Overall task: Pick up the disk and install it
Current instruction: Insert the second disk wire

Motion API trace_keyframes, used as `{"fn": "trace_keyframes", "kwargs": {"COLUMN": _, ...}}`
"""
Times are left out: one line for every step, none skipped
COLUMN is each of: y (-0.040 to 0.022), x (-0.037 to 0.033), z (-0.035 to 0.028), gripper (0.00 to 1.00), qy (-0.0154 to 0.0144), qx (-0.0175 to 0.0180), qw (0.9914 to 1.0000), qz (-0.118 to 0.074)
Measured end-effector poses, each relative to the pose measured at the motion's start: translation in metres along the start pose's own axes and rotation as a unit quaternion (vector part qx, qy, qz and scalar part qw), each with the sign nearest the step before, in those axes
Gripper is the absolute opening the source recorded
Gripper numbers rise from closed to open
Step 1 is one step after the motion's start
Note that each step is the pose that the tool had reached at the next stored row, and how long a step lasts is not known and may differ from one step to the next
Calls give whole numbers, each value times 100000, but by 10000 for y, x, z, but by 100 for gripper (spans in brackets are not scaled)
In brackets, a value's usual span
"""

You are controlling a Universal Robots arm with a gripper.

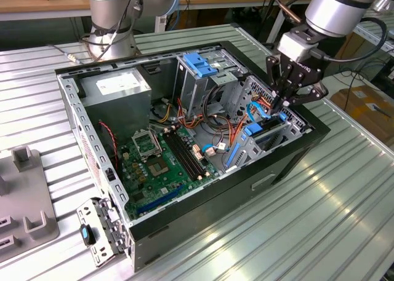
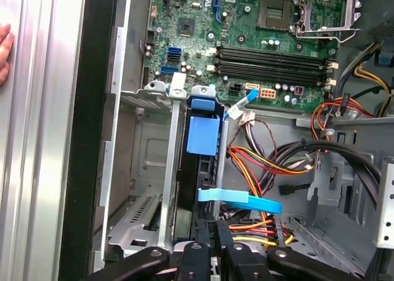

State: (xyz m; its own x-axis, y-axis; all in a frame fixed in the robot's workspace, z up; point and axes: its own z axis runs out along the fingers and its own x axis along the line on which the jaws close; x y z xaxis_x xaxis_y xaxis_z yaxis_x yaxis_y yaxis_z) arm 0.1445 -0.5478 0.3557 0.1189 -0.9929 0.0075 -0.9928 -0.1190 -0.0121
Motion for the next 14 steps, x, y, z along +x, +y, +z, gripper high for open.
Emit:
{"fn": "trace_keyframes", "kwargs": {"y": 7, "x": 6, "z": 3, "gripper": 16, "qy": 2, "qx": 2, "qw": 100000, "qz": -1}}
{"fn": "trace_keyframes", "kwargs": {"y": 14, "x": 9, "z": 7, "gripper": 16, "qy": 11, "qx": -1, "qw": 100000, "qz": -2}}
{"fn": "trace_keyframes", "kwargs": {"y": 17, "x": 9, "z": 9, "gripper": 16, "qy": 15, "qx": -1, "qw": 100000, "qz": -1}}
{"fn": "trace_keyframes", "kwargs": {"y": 19, "x": 9, "z": 11, "gripper": 16, "qy": 17, "qx": 0, "qw": 100000, "qz": -5}}
{"fn": "trace_keyframes", "kwargs": {"y": 21, "x": 9, "z": 12, "gripper": 16, "qy": 17, "qx": -2, "qw": 100000, "qz": -9}}
{"fn": "trace_keyframes", "kwargs": {"y": 21, "x": 9, "z": 12, "gripper": 16, "qy": 17, "qx": -2, "qw": 100000, "qz": -8}}
{"fn": "trace_keyframes", "kwargs": {"y": 22, "x": 9, "z": 13, "gripper": 16, "qy": 10, "qx": -1, "qw": 100000, "qz": -1}}
{"fn": "trace_keyframes", "kwargs": {"y": 23, "x": 9, "z": 17, "gripper": 16, "qy": 2, "qx": 0, "qw": 100000, "qz": -1}}
{"fn": "trace_keyframes", "kwargs": {"y": 25, "x": 9, "z": 24, "gripper": 16, "qy": 3, "qx": 2, "qw": 100000, "qz": 4}}
{"fn": "trace_keyframes", "kwargs": {"y": 26, "x": 8, "z": 29, "gripper": 16, "qy": 5, "qx": 0, "qw": 100000, "qz": 1}}
{"fn": "trace_keyframes", "kwargs": {"y": 27, "x": 8, "z": 31, "gripper": 16, "qy": 14, "qx": -1, "qw": 100000, "qz": 5}}
{"fn": "trace_keyframes", "kwargs": {"y": 30, "x": 8, "z": 34, "gripper": 16, "qy": 10, "qx": 0, "qw": 100000, "qz": 8}}
{"fn": "trace_keyframes", "kwargs": {"y": 34, "x": 8, "z": 35, "gripper": 16, "qy": 11, "qx": 1, "qw": 100000, "qz": 16}}
{"fn": "trace_keyframes", "kwargs": {"y": 40, "x": 7, "z": 38, "gripper": 16, "qy": 2, "qx": 1, "qw": 100000, "qz": 8}}
